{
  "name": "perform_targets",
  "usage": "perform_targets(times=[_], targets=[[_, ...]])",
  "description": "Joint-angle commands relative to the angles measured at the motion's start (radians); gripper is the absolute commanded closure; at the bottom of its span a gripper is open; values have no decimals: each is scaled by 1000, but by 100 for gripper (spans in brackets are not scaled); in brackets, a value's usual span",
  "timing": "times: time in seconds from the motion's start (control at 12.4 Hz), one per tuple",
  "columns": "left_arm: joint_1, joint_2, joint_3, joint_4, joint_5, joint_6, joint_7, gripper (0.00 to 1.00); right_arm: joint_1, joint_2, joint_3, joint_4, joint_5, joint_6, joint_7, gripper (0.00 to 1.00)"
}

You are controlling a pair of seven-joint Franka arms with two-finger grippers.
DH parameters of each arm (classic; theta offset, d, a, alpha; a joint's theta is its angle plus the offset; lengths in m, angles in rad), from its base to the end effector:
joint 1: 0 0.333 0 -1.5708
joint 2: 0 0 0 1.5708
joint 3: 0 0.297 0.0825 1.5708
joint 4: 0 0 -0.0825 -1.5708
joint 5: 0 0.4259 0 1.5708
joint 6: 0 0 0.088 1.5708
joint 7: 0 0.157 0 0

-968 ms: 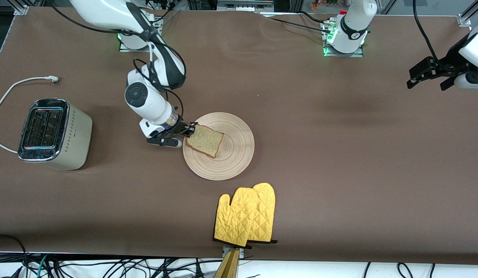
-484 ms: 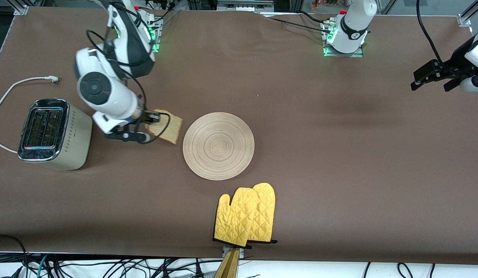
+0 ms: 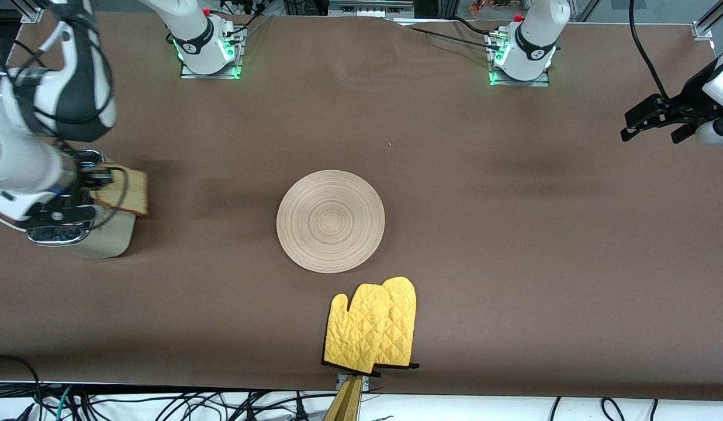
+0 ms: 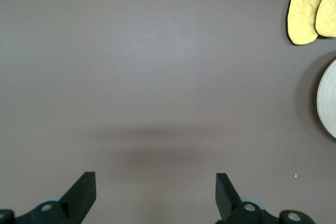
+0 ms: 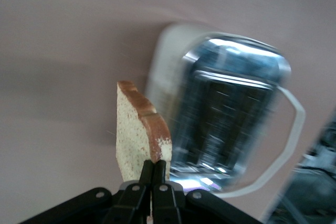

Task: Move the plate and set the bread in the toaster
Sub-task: 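Lift the bread with the right gripper and carry it over the toaster, then lower the bread into a toaster slot with the right gripper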

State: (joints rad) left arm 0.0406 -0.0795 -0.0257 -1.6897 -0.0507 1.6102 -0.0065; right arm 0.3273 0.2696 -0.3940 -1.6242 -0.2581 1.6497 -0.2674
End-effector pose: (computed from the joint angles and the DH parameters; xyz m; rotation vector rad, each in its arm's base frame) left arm 0.5755 0.0004 0.5444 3.0928 0.0363 0.0003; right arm 0.6341 -0.0670 0.3877 2.7772 0.3516 -0.3976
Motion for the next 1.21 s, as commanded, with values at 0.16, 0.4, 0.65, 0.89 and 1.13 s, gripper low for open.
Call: perform_targets(times=[0.16,0.4,0.65,0.89,1.13], targets=[[7,12,-10,33,25,-13,3,0,1,17,-15,154,-196,-131,-101,100],[7,14,-10,33,25,-15,3,0,-2,63,-23,156,-246,-122,-63,100],[8,15,-8,33,25,-13,5,0,-22,121,-22,155,-251,-82,-12,100],[2,14,-13,34,23,-13,3,0,-36,144,-23,155,-248,-54,-12,100],[8,15,-5,34,22,-13,6,0,-39,164,-23,155,-248,-12,-12,100]])
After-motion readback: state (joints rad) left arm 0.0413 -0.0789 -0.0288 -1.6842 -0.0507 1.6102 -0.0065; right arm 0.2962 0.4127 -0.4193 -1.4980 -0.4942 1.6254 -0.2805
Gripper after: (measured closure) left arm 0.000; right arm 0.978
